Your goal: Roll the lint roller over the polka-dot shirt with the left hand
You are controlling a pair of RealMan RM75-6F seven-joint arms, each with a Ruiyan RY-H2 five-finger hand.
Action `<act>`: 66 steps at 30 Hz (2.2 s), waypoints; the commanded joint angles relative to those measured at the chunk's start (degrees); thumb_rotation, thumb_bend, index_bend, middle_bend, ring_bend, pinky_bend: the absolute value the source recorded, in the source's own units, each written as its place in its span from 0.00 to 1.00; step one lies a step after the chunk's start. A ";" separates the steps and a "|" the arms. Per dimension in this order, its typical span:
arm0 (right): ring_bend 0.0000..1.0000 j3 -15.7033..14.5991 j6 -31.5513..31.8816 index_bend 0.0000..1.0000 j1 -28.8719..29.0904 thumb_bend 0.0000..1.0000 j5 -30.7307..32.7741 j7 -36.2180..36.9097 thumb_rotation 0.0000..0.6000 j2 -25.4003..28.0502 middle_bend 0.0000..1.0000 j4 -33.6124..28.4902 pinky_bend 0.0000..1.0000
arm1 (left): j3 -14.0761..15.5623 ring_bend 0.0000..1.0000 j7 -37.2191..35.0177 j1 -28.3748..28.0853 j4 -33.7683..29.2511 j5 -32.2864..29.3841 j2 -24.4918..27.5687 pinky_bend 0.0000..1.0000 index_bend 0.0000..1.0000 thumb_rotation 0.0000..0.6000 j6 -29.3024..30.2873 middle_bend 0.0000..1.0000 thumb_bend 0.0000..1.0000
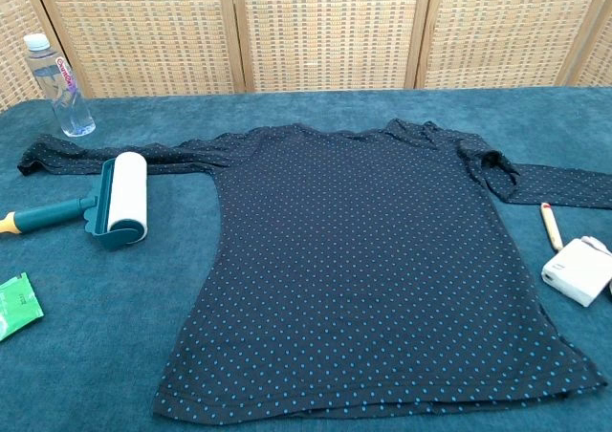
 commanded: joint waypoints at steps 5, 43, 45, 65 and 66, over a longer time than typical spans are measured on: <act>0.00 0.07 -0.34 0.00 0.06 0.04 0.34 0.00 1.00 -0.10 0.00 0.12 0.00 | -3.14 0.00 1.06 -1.99 -0.43 -4.00 0.11 0.04 0.00 1.00 -2.56 0.00 0.00; 0.00 0.49 -1.05 0.00 0.32 0.04 1.27 1.21 1.00 0.05 0.00 0.59 0.00 | -8.96 0.65 14.01 -24.35 8.74 -41.39 -3.02 0.61 0.46 1.00 -30.88 0.80 0.17; 0.00 0.49 -1.02 0.00 0.31 0.04 1.26 1.17 1.00 0.05 0.00 0.58 0.00 | -8.65 0.65 14.46 -24.90 9.50 -41.96 -3.74 0.61 0.47 1.00 -30.81 0.80 0.20; 0.00 0.54 -1.26 0.00 0.39 0.04 1.51 1.16 1.00 -0.17 0.00 0.94 0.00 | -6.75 0.65 14.37 -27.55 16.20 -45.56 -8.36 0.61 0.44 1.00 -32.57 0.80 0.33; 0.00 0.54 -1.27 0.00 0.40 0.04 1.50 1.13 1.00 -0.19 0.00 0.95 0.00 | -6.67 0.65 14.25 -27.60 16.45 -45.61 -8.53 0.61 0.44 1.00 -32.74 0.80 0.33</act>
